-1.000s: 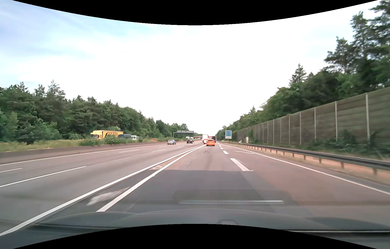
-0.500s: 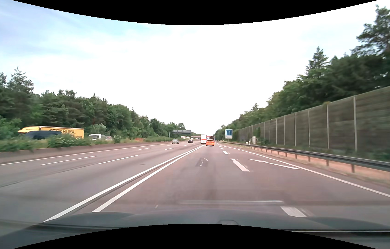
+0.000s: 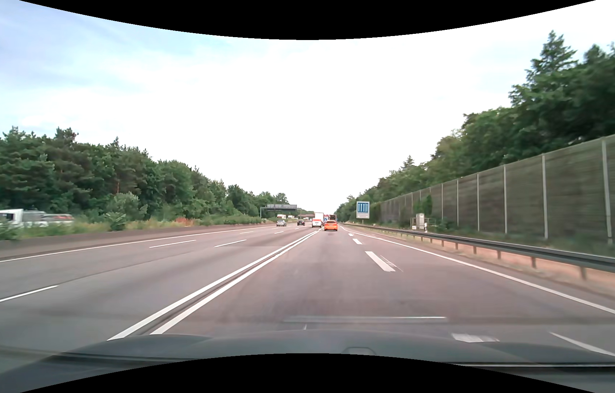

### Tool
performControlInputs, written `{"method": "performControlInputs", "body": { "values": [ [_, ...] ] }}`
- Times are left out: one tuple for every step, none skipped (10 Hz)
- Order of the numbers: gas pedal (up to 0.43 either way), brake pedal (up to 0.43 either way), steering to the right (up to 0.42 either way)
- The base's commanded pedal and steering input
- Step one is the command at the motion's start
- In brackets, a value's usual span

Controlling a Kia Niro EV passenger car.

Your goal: Follow the waypoints while adhering to traffic rules and regulations

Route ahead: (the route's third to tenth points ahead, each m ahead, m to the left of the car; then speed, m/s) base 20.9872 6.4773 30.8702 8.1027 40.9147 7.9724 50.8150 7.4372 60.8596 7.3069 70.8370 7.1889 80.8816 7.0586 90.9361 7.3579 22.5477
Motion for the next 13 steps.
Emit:
{"method": "performControlInputs", "body": {
  "values": [
    [0.287, 0.0, 0.002],
    [0.311, 0.0, 0.002],
    [0.311, 0.0, 0.002],
    [0.311, 0.0, 0.002],
    [0.311, 0.0, 0.002],
    [0.319, 0.0, 0.002],
    [0.319, 0.0, 0.002],
    [0.319, 0.0, 0.001],
    [0.331, 0.0, 0.001],
    [0.331, 0.0, 0.0],
    [0.331, 0.0, -0.001],
    [0.331, 0.0, -0.001],
    [0.331, 0.0, -0.001]
  ]
}}
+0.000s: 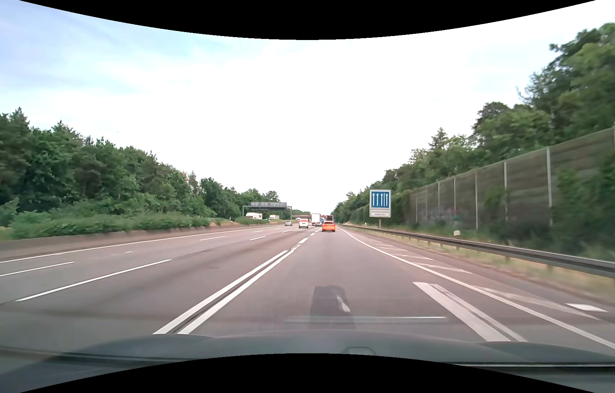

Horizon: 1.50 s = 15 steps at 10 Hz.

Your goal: Follow the waypoints while adhering to traffic rules and regulations

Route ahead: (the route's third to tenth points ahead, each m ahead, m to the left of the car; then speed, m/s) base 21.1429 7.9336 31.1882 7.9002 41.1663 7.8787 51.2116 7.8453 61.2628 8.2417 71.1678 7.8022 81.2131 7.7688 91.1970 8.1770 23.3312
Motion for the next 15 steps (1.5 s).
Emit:
{"method": "performControlInputs", "body": {
  "values": [
    [0.331, 0.0, -0.001],
    [0.331, 0.0, -0.002],
    [0.331, 0.0, -0.002],
    [0.331, 0.0, -0.003],
    [0.331, 0.0, -0.003],
    [0.331, 0.0, -0.004],
    [0.331, 0.0, -0.005],
    [0.331, 0.0, -0.005],
    [0.331, 0.0, -0.005],
    [0.331, 0.0, -0.005],
    [0.331, 0.0, -0.005],
    [0.331, 0.0, -0.005],
    [0.331, 0.0, -0.005],
    [0.331, 0.0, -0.005],
    [0.331, 0.0, -0.005]
  ]
}}
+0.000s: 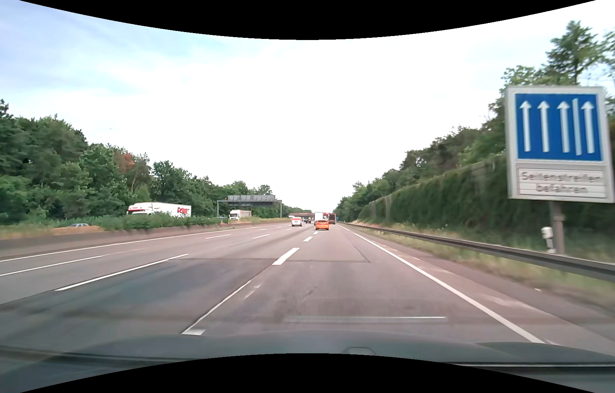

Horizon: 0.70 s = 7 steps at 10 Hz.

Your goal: Follow the waypoints while adhering to traffic rules and regulations

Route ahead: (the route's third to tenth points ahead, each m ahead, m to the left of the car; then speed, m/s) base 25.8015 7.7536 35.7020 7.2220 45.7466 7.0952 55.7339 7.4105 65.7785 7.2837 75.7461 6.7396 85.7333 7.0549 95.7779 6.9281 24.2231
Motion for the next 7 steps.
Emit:
{"method": "performControlInputs", "body": {
  "values": [
    [0.331, 0.0, -0.005],
    [0.331, 0.0, -0.004],
    [0.331, 0.0, -0.004],
    [0.331, 0.0, -0.004],
    [0.331, 0.0, -0.004],
    [0.331, 0.0, -0.003],
    [0.331, 0.0, -0.004]
  ]
}}
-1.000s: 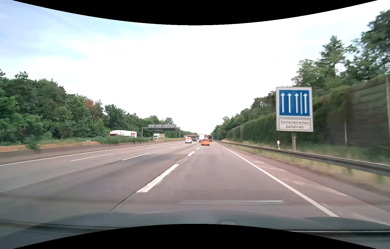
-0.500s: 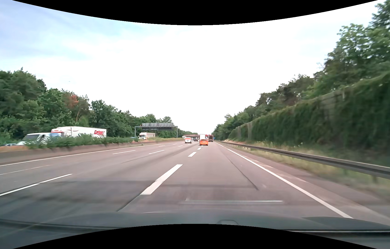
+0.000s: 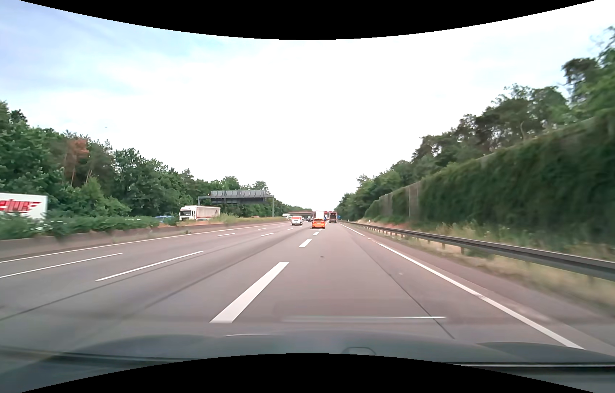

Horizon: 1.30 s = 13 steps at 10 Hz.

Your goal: Follow the waypoints while adhering to traffic rules and regulations

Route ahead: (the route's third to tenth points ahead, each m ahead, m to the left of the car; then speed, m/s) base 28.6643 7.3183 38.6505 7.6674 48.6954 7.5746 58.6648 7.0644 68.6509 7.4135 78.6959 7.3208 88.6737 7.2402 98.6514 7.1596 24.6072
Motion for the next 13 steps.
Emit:
{"method": "performControlInputs", "body": {
  "values": [
    [0.331, 0.0, -0.003],
    [0.331, 0.0, -0.004],
    [0.331, 0.0, -0.004],
    [0.331, 0.0, -0.004],
    [0.331, 0.0, -0.003],
    [0.331, 0.0, -0.003],
    [0.331, 0.0, -0.003],
    [0.331, 0.0, -0.003],
    [0.331, 0.0, -0.004],
    [0.331, 0.0, -0.005],
    [0.331, 0.0, -0.006],
    [0.331, 0.0, -0.008],
    [0.331, 0.0, -0.01]
  ]
}}
